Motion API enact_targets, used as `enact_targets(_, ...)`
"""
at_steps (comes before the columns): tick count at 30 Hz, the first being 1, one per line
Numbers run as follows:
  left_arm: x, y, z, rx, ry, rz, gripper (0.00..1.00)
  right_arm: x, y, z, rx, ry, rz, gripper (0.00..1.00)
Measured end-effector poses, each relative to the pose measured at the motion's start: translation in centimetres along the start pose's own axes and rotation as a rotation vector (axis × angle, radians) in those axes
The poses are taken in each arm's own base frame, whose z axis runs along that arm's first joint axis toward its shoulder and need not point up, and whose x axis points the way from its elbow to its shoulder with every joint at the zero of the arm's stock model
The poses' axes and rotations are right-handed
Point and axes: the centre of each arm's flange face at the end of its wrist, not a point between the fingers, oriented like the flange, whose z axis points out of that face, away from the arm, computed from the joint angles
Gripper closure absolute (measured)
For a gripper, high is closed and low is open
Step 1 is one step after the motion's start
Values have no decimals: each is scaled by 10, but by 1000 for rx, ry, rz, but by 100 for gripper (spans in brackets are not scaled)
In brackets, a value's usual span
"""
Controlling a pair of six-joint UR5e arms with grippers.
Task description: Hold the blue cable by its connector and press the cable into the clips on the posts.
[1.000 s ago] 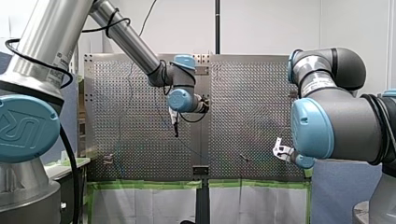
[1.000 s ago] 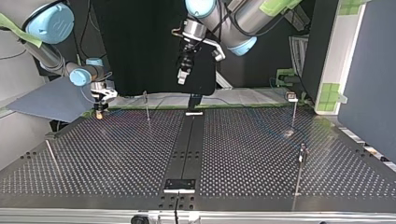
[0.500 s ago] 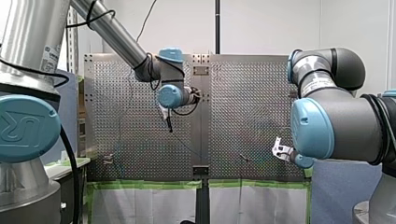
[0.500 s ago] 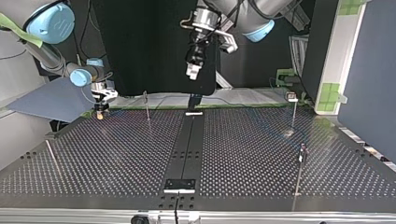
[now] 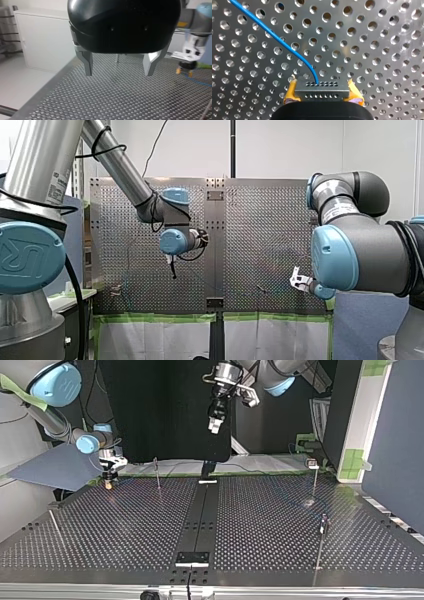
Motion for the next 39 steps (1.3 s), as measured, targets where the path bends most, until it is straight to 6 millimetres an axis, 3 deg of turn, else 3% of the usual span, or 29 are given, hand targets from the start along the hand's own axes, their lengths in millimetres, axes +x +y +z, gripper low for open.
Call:
enact_targets(5, 18, 9, -13, 4, 19, 12, 0, -2, -6, 0, 4, -4, -13, 100)
enact_targets(14, 31, 22, -34, 7, 23, 16, 0, -6, -17, 0, 14, -14, -23, 100)
enact_targets(39, 32, 24, -36, 6, 23, 17, 0, -6, -18, 0, 14, -14, -24, 100)
